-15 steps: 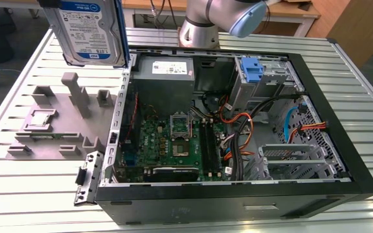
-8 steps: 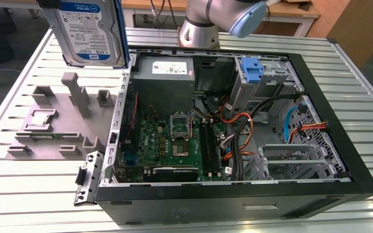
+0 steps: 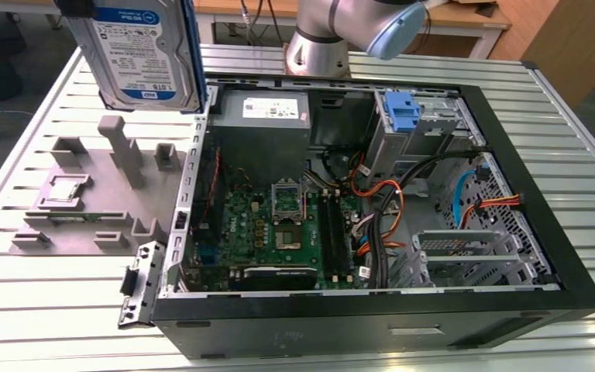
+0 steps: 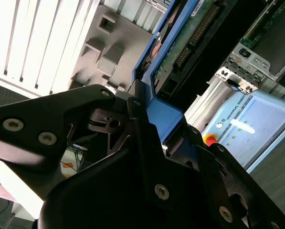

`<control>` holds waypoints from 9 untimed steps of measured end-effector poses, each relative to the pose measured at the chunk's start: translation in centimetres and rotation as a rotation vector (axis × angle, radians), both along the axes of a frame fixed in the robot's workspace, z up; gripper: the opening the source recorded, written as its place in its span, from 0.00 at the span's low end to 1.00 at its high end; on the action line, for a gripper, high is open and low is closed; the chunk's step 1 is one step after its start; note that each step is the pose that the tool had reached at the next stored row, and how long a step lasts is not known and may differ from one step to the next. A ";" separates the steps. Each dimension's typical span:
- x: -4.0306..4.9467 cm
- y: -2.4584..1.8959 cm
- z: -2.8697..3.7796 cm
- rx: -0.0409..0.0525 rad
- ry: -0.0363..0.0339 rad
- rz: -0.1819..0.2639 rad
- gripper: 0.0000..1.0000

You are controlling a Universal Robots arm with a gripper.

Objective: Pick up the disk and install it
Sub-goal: 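Pick up the disk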

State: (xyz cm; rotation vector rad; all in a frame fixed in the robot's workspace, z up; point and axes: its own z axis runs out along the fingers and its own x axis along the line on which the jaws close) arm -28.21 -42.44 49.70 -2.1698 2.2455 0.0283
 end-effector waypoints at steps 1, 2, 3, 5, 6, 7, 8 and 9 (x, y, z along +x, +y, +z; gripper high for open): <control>0.15 -0.01 0.00 0.0000 0.0000 0.000 0.36; 0.29 -0.01 0.00 0.0000 0.0001 0.000 0.36; 0.44 -0.02 0.00 0.0000 0.0001 0.000 0.36; 0.71 -0.02 0.00 0.0000 0.0001 0.000 0.36; 0.83 -0.02 -0.01 0.0000 0.0001 0.000 0.36; 0.94 -0.02 -0.01 0.0000 0.0000 0.000 0.36; 1.03 -0.02 -0.01 0.0000 0.0000 0.000 0.36; 1.13 -0.03 -0.01 0.0000 0.0000 0.000 0.36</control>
